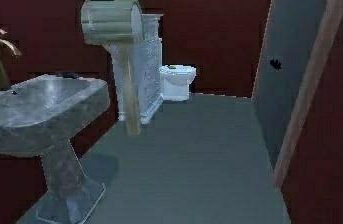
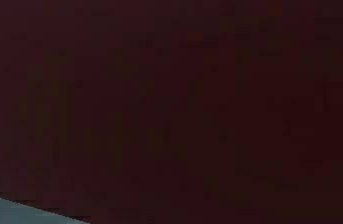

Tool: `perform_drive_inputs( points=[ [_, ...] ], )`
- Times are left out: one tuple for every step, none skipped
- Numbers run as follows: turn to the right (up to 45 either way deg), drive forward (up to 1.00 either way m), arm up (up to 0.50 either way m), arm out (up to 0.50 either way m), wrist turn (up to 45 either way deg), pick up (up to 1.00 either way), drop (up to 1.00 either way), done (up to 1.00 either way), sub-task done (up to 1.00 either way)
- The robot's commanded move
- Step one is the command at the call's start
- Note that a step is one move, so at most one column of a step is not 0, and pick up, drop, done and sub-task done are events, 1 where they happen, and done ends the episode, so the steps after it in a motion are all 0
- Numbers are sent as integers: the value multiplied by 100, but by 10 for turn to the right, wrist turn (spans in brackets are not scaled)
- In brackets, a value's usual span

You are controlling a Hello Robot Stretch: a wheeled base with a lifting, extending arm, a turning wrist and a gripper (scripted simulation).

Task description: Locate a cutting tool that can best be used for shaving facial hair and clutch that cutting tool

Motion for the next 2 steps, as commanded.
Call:
perform_drive_inputs(
  points=[
    [0, 100, 0, 0, 0, 0, 0, 0, 0],
    [-60, 0, 0, 0, 0, 0, 0, 0, 0]
  ],
)
